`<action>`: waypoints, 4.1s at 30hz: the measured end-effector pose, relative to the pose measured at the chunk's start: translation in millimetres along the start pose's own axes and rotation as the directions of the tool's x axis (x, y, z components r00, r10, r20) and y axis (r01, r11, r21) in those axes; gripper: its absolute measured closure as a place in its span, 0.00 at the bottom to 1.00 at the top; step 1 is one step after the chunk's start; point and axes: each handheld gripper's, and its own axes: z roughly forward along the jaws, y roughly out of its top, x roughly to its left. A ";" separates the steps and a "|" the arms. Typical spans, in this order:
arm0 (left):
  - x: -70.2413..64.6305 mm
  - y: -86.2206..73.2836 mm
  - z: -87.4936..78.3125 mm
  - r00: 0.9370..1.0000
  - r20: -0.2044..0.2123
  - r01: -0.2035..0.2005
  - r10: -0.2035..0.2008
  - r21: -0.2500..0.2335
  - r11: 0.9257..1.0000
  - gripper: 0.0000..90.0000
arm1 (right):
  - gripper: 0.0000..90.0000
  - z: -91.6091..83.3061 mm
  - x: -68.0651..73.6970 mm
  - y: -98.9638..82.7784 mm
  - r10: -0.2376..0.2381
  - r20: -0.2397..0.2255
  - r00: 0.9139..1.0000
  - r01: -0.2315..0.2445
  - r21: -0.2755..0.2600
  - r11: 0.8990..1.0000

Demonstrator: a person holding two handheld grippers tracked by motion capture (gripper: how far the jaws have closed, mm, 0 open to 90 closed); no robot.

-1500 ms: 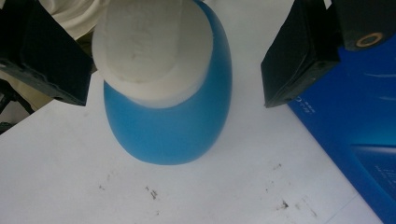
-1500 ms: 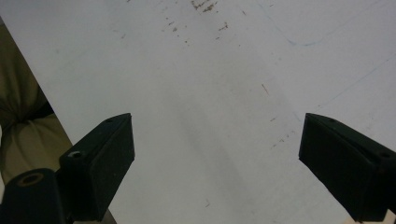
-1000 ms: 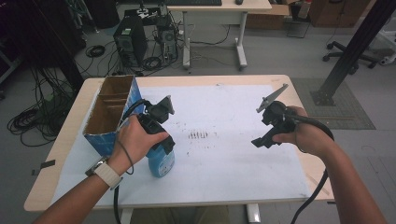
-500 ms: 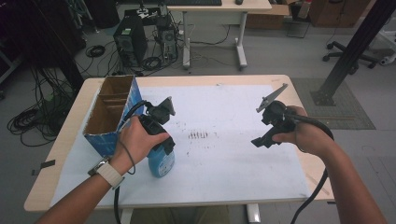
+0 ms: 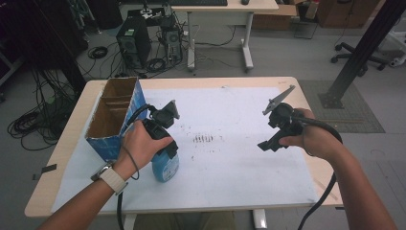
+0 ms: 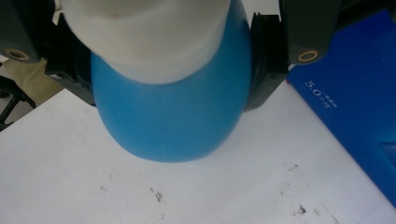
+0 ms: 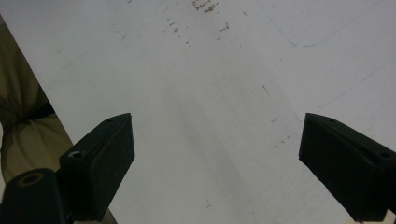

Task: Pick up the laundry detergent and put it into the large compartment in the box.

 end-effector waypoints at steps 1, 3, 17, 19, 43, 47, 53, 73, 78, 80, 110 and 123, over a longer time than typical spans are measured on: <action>-0.1 0.1 0.0 1.000 0.001 0.000 0.000 -0.003 1.000 0.37 | 0.12 0.1 0.0 -0.2 0.000 0.000 1.000 0.000 0.000 1.000; 0.2 0.2 -0.2 1.000 0.000 -0.006 0.006 0.002 1.000 0.38 | 0.12 0.4 -0.2 -1.0 0.001 -0.001 1.000 -0.001 0.002 1.000; 0.8 0.7 -0.3 1.000 -0.005 -0.006 0.006 0.001 1.000 0.41 | 0.12 2.3 -1.2 -2.8 0.005 -0.002 1.000 -0.005 0.005 1.000; 1.2 1.1 -0.7 1.000 -0.003 -0.004 0.004 0.004 1.000 0.41 | 0.12 2.1 -0.9 -2.1 0.003 0.000 1.000 -0.003 0.005 1.000; -3.9 0.8 -22.7 1.000 -0.023 -0.013 0.013 -0.003 1.000 0.41 | 0.12 -1.2 0.3 -3.4 0.003 0.003 1.000 -0.003 -0.001 1.000; -6.0 1.7 -30.8 1.000 -0.021 -0.013 0.013 -0.006 1.000 0.41 | 0.12 -1.4 0.9 -2.2 -0.001 0.003 1.000 0.001 -0.003 1.000; -10.8 3.6 -41.0 0.999 -0.032 -0.019 0.018 -0.012 1.000 0.41 | 0.12 -1.8 1.0 -1.8 -0.004 0.003 1.000 0.004 -0.006 1.000; -9.9 11.8 -75.9 1.000 -0.025 0.012 -0.013 -0.026 1.000 0.41 | 0.12 -1.7 1.1 -0.4 -0.007 0.004 1.000 0.007 -0.009 1.000; -9.1 13.2 -88.3 0.999 -0.034 0.022 -0.023 -0.034 0.999 0.41 | 0.12 -1.4 1.0 0.2 -0.009 0.003 1.000 0.009 -0.011 1.000; -8.1 14.0 -92.5 0.999 -0.036 0.029 -0.030 -0.036 0.999 0.41 | 0.12 -1.2 0.9 0.5 -0.009 0.002 1.000 0.009 -0.011 1.000; 6.3 21.5 -148.5 0.992 -0.065 0.108 -0.113 -0.077 0.991 0.41 | 0.12 1.6 0.7 1.1 -0.011 -0.001 1.000 0.011 -0.013 1.000; 14.7 26.1 -159.5 0.986 -0.065 0.149 -0.155 -0.078 0.986 0.41 | 0.12 1.3 -0.1 1.2 -0.009 -0.001 1.000 0.009 -0.013 1.000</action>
